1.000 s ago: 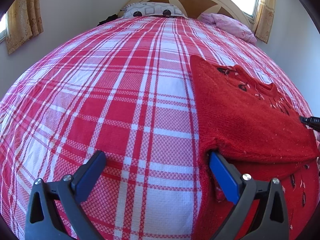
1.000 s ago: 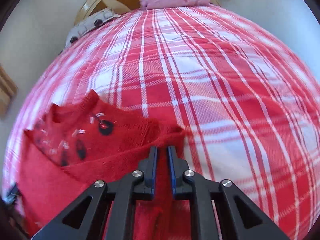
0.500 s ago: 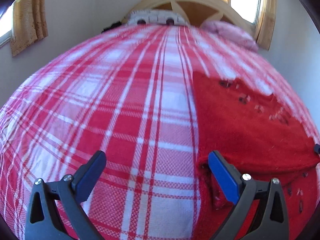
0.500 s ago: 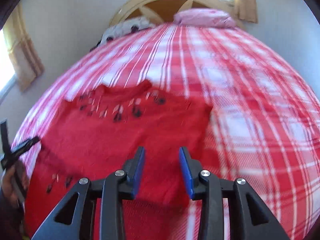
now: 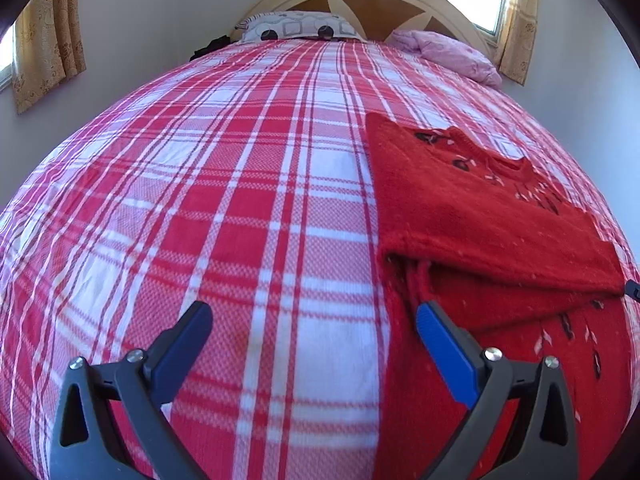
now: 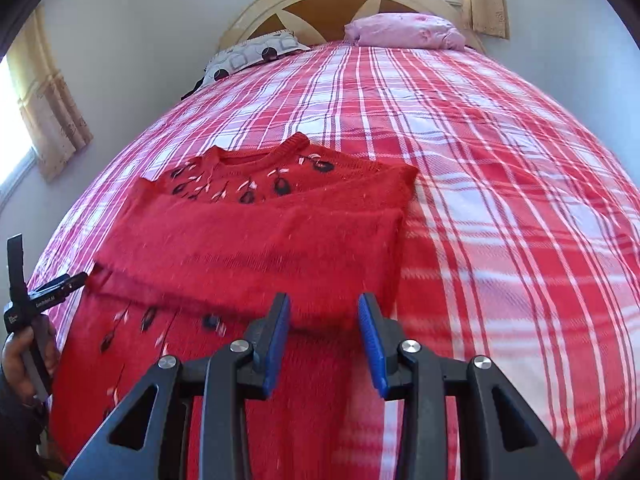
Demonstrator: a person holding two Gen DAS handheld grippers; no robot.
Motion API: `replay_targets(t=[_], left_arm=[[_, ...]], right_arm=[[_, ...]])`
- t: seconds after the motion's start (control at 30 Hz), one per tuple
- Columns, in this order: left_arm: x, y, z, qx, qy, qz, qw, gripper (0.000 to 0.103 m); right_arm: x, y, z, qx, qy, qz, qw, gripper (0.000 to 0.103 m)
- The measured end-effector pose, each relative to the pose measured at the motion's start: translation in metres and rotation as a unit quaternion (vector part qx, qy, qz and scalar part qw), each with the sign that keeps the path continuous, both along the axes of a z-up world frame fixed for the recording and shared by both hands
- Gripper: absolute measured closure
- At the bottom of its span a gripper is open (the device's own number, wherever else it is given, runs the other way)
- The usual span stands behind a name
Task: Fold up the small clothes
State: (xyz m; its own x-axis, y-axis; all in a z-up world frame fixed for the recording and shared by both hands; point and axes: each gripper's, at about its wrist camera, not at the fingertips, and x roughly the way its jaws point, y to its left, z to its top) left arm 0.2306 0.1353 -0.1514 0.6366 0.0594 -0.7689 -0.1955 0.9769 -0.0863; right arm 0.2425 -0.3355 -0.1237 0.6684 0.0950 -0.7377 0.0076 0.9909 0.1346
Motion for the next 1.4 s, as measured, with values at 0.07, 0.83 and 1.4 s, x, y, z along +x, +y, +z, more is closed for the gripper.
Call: replay_targets(t=[0.07,0.83,1.4], left_arm=[[-0.011,-0.006,0.001,-0.002,0.000,-0.011,0.9999,0.000],[-0.146,-0.046,-0.009,0.001,0.007,-0.118,0.9930,0.000],[-0.200,-0.039,-0.011,-0.021,0.008,-0.115,0.9931,0.011]], right_arm=[[-0.014,0.003,-0.004,0.000,0.012,0.002,1.000,0.066],[-0.160,0.019,-0.033,0.049,0.042,-0.012,0.998,0.066],[-0.217,0.028,-0.044,0.065,0.055,-0.013,0.996,0.066]])
